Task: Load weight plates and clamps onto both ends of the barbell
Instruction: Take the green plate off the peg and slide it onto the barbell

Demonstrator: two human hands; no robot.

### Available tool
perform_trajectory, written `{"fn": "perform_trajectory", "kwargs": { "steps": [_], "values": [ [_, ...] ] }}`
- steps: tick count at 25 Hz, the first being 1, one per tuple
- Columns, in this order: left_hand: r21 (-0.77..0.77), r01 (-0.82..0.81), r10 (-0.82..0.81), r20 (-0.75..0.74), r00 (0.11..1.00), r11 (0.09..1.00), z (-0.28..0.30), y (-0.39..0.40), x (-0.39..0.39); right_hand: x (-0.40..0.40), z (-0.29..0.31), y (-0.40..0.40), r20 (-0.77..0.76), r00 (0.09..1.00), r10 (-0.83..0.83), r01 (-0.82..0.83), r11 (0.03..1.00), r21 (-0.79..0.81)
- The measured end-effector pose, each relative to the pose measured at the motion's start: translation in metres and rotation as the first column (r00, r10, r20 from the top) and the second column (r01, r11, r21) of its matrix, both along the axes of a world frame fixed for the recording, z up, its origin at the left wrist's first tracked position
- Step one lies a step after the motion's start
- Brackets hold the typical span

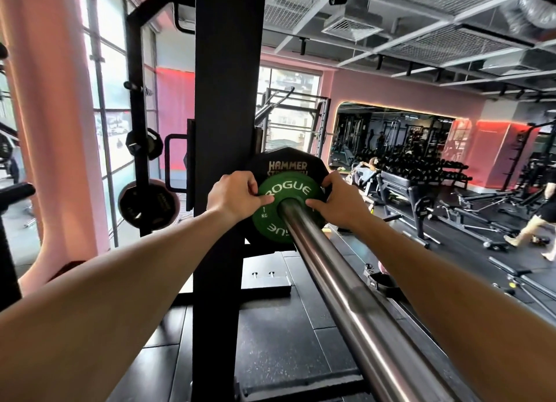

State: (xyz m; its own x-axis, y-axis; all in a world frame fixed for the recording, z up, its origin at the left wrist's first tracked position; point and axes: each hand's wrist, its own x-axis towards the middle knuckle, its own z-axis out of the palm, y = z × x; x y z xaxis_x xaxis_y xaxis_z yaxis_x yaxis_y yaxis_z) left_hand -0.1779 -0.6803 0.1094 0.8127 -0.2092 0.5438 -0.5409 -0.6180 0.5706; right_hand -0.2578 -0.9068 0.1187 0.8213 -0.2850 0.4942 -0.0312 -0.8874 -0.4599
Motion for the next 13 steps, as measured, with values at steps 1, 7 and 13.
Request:
{"fn": "perform_trajectory", "kwargs": {
  "steps": [1,7,13],
  "values": [
    [-0.002,-0.02,0.02,0.0,1.0,1.0,0.0,-0.001,0.0,0.001,0.001,0.002,0.012,1.0,0.001,-0.001,0.999,0.049],
    [-0.012,-0.121,0.121,-0.002,0.993,0.993,0.0,-0.004,-0.004,0.0,0.0,0.01,0.015,0.998,0.054,-0.056,0.992,0.111],
    [0.065,0.006,0.0,-0.091,0.996,0.998,0.009,0.012,-0.024,-0.038,0.016,0.017,-0.093,0.977,0.193,-0.176,0.971,0.164]
  ]
}}
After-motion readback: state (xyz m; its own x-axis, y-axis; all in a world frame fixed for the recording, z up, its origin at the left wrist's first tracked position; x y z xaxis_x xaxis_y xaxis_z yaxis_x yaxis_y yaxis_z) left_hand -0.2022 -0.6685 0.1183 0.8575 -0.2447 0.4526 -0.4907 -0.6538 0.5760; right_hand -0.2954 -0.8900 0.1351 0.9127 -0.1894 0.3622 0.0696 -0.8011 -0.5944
